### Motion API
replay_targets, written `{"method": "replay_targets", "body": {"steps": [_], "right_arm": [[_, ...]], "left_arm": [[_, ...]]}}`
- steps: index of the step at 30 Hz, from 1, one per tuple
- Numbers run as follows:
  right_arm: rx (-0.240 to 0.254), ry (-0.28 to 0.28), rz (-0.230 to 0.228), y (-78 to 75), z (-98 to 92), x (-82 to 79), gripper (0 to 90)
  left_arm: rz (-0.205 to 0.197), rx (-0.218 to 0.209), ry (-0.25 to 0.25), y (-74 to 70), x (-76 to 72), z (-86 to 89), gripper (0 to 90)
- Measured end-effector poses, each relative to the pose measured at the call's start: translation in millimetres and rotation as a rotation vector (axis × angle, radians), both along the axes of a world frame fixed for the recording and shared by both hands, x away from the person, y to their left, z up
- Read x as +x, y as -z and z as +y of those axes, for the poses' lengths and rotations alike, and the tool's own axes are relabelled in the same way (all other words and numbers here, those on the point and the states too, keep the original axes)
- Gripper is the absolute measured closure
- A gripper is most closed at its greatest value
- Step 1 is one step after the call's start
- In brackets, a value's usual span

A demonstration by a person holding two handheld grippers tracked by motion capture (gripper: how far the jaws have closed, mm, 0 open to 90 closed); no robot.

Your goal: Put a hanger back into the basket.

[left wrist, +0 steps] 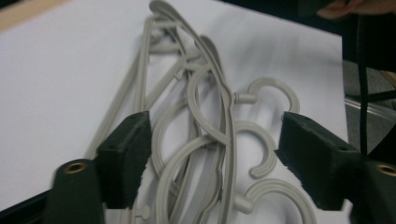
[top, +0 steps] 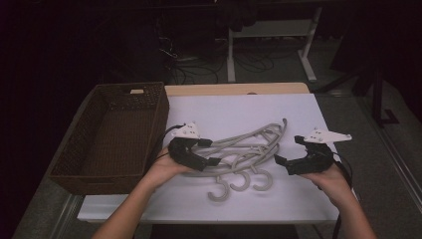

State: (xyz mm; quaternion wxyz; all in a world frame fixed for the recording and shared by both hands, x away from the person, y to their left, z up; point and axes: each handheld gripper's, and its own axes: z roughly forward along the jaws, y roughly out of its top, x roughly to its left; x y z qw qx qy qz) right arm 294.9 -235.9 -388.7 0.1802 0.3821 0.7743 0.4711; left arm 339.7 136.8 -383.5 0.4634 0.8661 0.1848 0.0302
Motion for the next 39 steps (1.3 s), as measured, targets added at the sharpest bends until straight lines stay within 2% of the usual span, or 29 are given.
{"method": "replay_targets", "body": {"steps": [2,7,18,25,28,32,34,36,39], "right_arm": [[-0.004,-0.001,0.007,0.4,0.2,0.0,0.0],[-0.032,-0.033,0.062,4.9,2.7,-0.4,9.4],[-0.057,-0.09,0.115,15.2,13.2,-2.4,18.7],[-0.092,-0.143,0.18,30.5,27.2,-3.9,26.8],[-0.091,-0.167,0.211,36.6,30.3,-4.0,30.5],[-0.081,-0.188,0.227,39.3,28.1,-5.9,32.8],[-0.077,-0.184,0.244,42.3,27.7,-5.3,33.7],[-0.085,-0.19,0.258,45.5,27.3,-3.9,32.4],[-0.084,-0.214,0.24,45.1,26.6,-6.7,25.8]], "left_arm": [[0.01,0.02,0.005,6.5,0.3,-3.7,29.9],[0.015,0.037,0.009,15.6,0.0,-9.3,31.1],[0.014,0.105,0.052,33.9,-8.7,-28.1,32.1],[0.007,0.108,0.053,36.6,-10.5,-29.9,31.5],[0.003,0.102,0.048,35.8,-10.0,-28.7,30.6],[0.002,0.099,0.047,35.3,-10.0,-27.9,30.1],[0.001,0.099,0.047,35.5,-9.5,-28.0,30.1],[0.001,0.1,0.047,35.9,-9.3,-28.4,29.9],[0.0,0.099,0.048,35.8,-9.5,-28.3,29.8]]}}
